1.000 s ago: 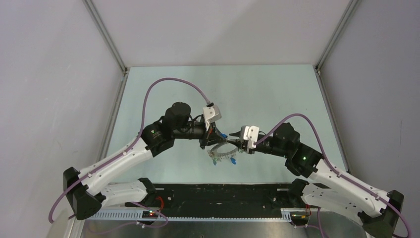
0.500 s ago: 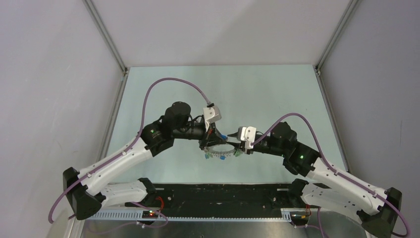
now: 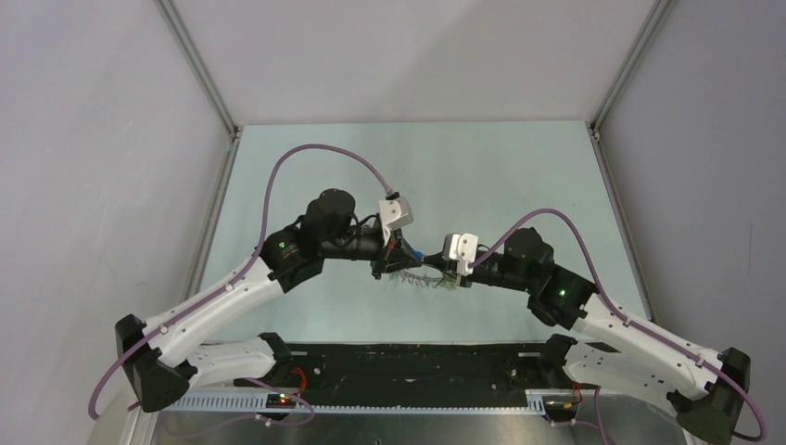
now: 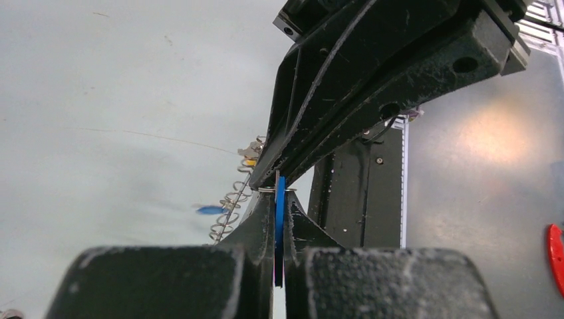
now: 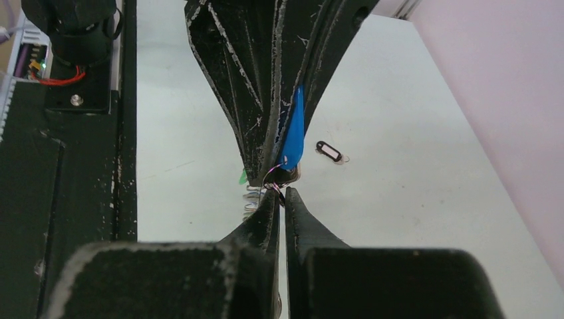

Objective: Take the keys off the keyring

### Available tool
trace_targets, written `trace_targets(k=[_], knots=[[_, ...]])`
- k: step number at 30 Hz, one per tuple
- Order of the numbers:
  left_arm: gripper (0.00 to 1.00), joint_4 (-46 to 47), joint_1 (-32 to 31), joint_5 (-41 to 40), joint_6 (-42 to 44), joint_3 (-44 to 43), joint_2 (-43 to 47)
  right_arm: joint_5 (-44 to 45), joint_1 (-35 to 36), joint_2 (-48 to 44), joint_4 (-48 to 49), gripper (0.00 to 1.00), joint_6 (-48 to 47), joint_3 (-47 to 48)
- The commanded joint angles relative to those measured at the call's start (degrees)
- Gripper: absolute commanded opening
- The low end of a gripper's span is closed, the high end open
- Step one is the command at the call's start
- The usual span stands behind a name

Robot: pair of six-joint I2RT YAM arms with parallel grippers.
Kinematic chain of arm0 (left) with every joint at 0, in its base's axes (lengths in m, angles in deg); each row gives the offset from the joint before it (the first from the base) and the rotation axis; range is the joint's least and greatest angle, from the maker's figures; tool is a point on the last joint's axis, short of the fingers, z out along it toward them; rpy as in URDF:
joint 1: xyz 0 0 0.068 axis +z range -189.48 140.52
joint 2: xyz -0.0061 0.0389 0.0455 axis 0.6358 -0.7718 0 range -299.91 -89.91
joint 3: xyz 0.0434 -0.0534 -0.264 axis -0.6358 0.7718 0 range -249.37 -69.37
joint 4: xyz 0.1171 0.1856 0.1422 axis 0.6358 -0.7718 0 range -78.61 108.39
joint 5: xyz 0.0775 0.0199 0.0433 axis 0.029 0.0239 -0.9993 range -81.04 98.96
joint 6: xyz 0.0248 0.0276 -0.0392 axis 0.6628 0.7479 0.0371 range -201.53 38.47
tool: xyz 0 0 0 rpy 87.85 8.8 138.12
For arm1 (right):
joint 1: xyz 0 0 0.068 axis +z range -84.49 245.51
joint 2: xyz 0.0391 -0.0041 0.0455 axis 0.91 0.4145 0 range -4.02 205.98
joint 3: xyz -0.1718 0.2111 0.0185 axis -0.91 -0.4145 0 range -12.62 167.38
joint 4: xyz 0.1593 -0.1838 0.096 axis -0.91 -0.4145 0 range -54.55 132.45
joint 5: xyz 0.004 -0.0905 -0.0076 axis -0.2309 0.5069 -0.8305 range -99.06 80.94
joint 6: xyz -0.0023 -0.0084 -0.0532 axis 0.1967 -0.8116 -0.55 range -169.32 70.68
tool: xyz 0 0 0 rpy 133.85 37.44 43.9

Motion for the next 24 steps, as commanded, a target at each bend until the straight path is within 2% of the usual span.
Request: trace_targets(k=[1, 8, 16, 24], knots=[[0.00, 3.82, -0.27, -4.34, 2.54, -1.97, 3.97, -1.12, -1.27, -0.30, 4.89, 0.00, 7.21, 0.59], [0.00, 3.86, -0.24, -6.18, 2.73, -0.61, 5.58, -2.95, -5.37, -3.83, 10.83, 0.00, 20.93, -1.86], [0.00, 3.96, -0.35, -4.94, 2.58, 0.32, 4.35, 1.00, -5.76, -5.19, 15.85, 0.00, 34.19, -2.59], [0.00, 4.08, -1.32, -5.82, 3.55, 1.40, 3.62, 9.32, -5.84, -6.16, 17.85, 0.00, 43.97, -2.61]])
